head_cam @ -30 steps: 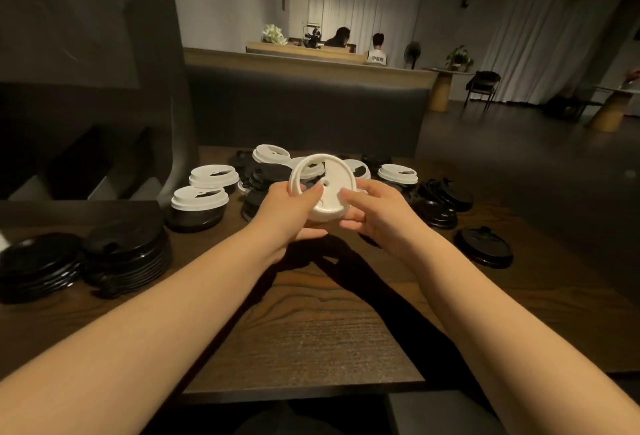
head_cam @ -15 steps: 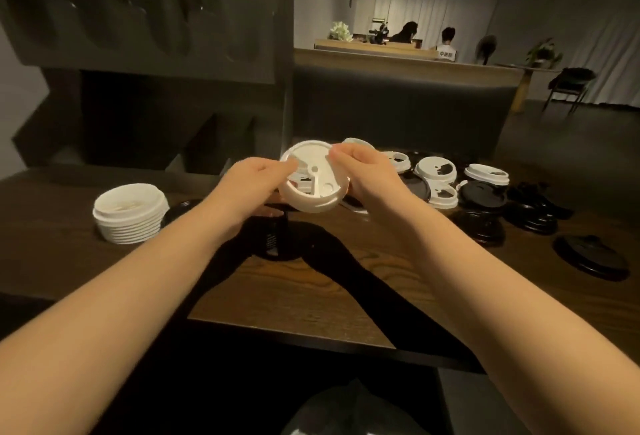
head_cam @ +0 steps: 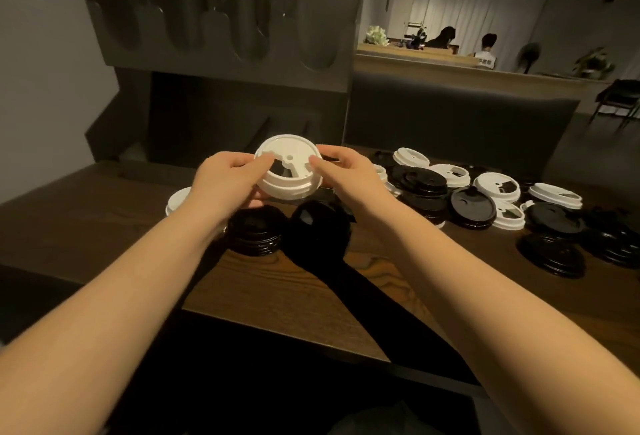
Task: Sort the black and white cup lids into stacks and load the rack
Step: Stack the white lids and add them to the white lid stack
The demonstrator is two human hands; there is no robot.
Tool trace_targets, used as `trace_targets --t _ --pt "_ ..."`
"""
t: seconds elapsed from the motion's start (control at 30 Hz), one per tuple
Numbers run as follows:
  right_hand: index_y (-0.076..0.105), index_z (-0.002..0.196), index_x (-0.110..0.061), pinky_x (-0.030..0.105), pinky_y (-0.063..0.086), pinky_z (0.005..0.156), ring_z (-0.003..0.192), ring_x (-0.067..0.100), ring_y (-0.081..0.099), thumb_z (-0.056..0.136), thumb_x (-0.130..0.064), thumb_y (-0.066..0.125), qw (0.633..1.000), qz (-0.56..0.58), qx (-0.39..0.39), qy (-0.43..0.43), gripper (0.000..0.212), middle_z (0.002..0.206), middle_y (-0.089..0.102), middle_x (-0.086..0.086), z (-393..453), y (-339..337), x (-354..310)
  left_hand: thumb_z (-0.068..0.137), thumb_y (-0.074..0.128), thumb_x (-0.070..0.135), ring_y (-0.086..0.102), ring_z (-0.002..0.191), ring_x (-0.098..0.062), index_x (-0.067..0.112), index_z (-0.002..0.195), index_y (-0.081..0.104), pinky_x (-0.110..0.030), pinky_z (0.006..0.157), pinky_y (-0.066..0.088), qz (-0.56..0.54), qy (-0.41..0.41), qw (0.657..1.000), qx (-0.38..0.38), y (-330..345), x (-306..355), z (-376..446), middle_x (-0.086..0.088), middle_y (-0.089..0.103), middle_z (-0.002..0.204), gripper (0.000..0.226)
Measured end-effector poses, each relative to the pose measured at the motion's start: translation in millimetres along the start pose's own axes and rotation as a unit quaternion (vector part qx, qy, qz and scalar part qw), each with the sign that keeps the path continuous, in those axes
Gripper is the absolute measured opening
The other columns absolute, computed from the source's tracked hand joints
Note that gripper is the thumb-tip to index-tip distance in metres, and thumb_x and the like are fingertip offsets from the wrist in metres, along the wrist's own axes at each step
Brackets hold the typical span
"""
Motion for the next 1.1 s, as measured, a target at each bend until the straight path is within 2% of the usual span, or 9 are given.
trace_targets --t 0.13,0.23,0.33,0.5,0.67,0.8,0.93,1.03,1.1 --pt "0.054 0.132 -0.021 0.035 0.051 0.093 0.110 0.014 0.056 0.093 -0.027 0.061 0.999 -0.018 -0.024 -0.018 0.041 0.125 0.059 -0.001 7 25 -5 0.090 0.062 0.036 0.067 0.080 -0.017 0.016 0.105 0.071 -0.032 0.068 0.054 0.078 0.051 0.995 0.038 -27 7 6 -0.003 0.071 0.092 0.027" --pt "0.053 0.134 -0.019 0.020 0.049 0.079 0.096 0.005 0.055 0.094 -0.025 0.059 0.999 -0.015 -0.033 -0.032 0.041 0.125 0.059 -0.002 11 38 -9 0.089 0.061 0.039 0.065 0.091 -0.017 0.020 0.092 0.073 -0.038 0.085 0.050 0.134 0.070 0.987 0.061 -41 8 5 0.002 0.070 0.091 0.023" --pt "0.052 0.135 -0.019 0.023 0.047 0.082 0.099 0.006 0.054 0.094 -0.029 0.058 0.999 -0.029 -0.031 -0.026 0.042 0.124 0.057 -0.004 16 49 -8 0.091 0.058 0.040 0.059 0.091 -0.013 0.025 0.079 0.069 -0.033 0.081 0.044 0.150 0.066 0.984 0.067 -49 4 6 0.008 0.066 0.086 0.022" --pt "0.060 0.125 -0.017 0.028 0.053 0.087 0.097 0.009 0.061 0.094 -0.033 0.057 0.994 -0.066 -0.068 -0.062 0.035 0.106 0.065 -0.009 16 84 -13 0.091 0.056 0.041 0.059 0.107 -0.017 0.015 0.103 0.073 -0.031 0.084 0.044 0.132 0.033 0.985 0.102 -82 -8 18 0.001 0.068 0.108 0.032" --pt "0.057 0.130 -0.017 0.033 0.054 0.090 0.098 0.012 0.063 0.092 -0.043 0.057 0.990 -0.097 -0.088 -0.056 0.047 0.115 0.066 -0.003 27 121 -9 0.095 0.050 0.043 0.059 0.080 -0.024 -0.004 0.094 0.070 -0.029 0.065 0.040 0.166 0.003 0.978 0.126 -103 -19 28 -0.016 0.065 0.085 0.051" --pt "0.060 0.126 -0.012 0.016 0.046 0.076 0.096 0.007 0.060 0.098 -0.037 0.048 0.991 -0.093 -0.082 -0.045 0.039 0.114 0.064 -0.002 34 135 -8 0.094 0.050 0.042 0.060 0.081 -0.029 -0.005 0.084 0.070 -0.033 0.063 0.039 0.218 -0.016 0.967 0.131 -118 -27 31 -0.023 0.067 0.087 0.052" --pt "0.062 0.112 0.005 0.030 0.047 0.084 0.100 0.026 0.060 0.099 -0.037 0.045 0.997 -0.070 -0.041 0.016 0.047 0.102 0.065 0.014 40 135 3 0.089 0.054 0.039 0.050 0.062 -0.025 0.007 0.055 0.051 -0.032 0.054 0.033 0.270 -0.051 0.954 0.121 -125 -43 31 -0.008 0.050 0.059 0.047" --pt "0.063 0.085 -0.009 0.033 0.045 0.084 0.083 0.014 0.056 0.100 -0.041 0.042 0.994 -0.087 -0.053 0.042 0.041 0.078 0.057 0.001 42 142 11 0.088 0.051 0.040 0.044 0.057 -0.021 0.011 0.054 0.045 -0.031 0.050 0.028 0.294 -0.059 0.946 0.122 -127 -47 32 -0.006 0.044 0.057 0.045" --pt "0.062 0.082 -0.006 0.037 0.046 0.085 0.080 0.017 0.054 0.100 -0.042 0.040 0.992 -0.106 -0.052 0.052 0.046 0.080 0.057 0.007 45 145 15 0.088 0.051 0.041 0.044 0.056 -0.021 0.011 0.054 0.043 -0.031 0.050 0.028 0.307 -0.060 0.942 0.122 -128 -47 31 -0.006 0.045 0.058 0.045"
Point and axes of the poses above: each hand's wrist, its own z-axis towards the middle knuckle, its own y-axis out of the palm, x = y × z, the point moved 9 cm from there along z, towards the middle knuckle
